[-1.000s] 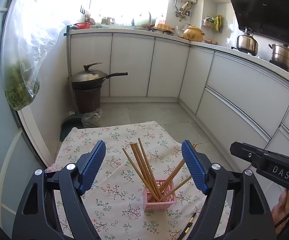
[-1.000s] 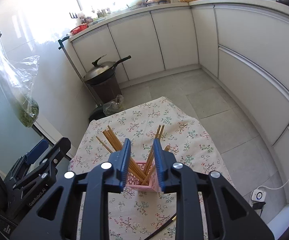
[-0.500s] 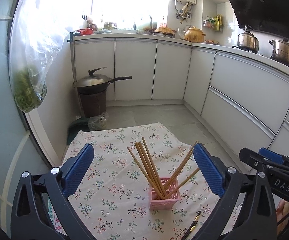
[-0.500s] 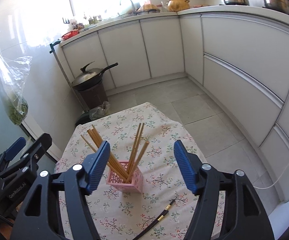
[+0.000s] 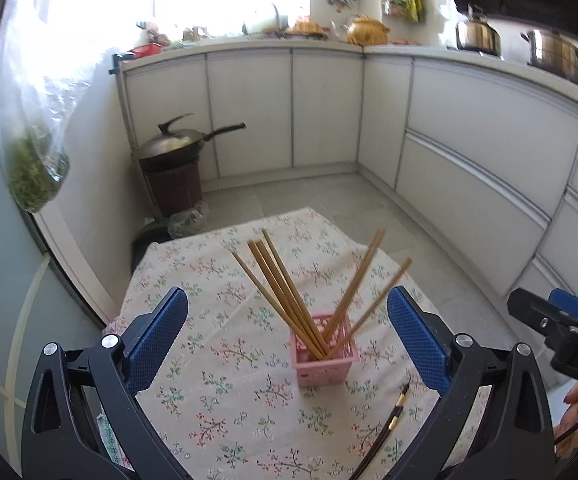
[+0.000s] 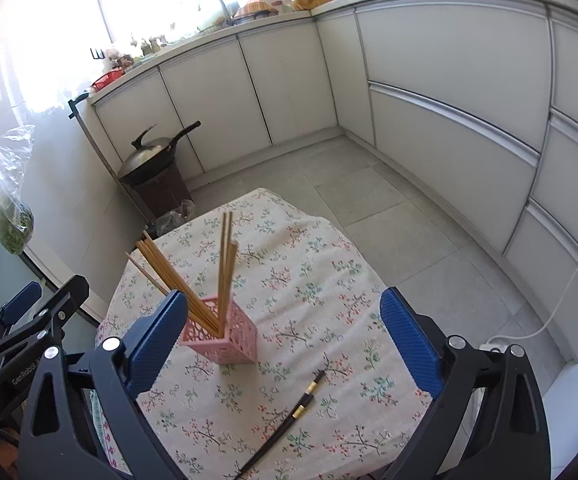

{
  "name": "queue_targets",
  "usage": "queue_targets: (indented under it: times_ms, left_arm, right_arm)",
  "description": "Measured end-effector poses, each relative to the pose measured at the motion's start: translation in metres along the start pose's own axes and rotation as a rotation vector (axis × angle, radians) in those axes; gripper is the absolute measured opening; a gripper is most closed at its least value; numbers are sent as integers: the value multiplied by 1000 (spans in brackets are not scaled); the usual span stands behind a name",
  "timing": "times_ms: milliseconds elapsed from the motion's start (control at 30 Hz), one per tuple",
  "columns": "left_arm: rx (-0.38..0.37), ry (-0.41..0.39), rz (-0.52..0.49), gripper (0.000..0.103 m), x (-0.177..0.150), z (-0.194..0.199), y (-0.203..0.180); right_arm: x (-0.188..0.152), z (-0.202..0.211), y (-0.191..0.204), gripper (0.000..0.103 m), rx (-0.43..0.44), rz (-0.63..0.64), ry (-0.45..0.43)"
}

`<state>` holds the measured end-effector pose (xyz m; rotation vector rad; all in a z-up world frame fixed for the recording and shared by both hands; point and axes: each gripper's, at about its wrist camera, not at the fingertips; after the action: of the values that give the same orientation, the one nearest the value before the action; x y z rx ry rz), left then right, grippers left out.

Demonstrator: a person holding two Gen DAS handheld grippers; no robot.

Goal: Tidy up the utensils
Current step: 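Lower the right tool's chopstick into the basket, open, and withdraw, then reach the left tool to the black-and-gold chopsticks and grasp one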

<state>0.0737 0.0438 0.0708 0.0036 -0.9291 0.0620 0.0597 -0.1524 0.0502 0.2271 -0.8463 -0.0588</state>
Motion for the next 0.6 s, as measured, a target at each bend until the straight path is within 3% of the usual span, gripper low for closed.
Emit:
queue_targets:
  times_ms: [133,300,500,600]
  left_arm:
    - [-84,173,-86,96,-25,-27,-20]
    - [-229,432,-181,96,-72,-70,-58]
    - [-268,689,-131,96,-112,-131,-89]
    - [-262,746,-106,96,-121,-152,-103]
  right_arm:
    - [-23,-4,-26,95,-21,-47,43]
    - [-67,-18,-74,95,-62,-130,168]
    - [-118,-32,-130,95,-106,-282,300]
    - [-124,-31,-151,95,-55,-367,323]
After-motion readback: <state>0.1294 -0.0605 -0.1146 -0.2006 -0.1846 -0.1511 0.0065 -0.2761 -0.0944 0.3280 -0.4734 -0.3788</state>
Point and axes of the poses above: each gripper's, at about its wrist camera, not at the fingertips, and z roughly against the way its jaws point, y to its left, x to its top, and after that the axes turned 5 degrees about z, right-handed
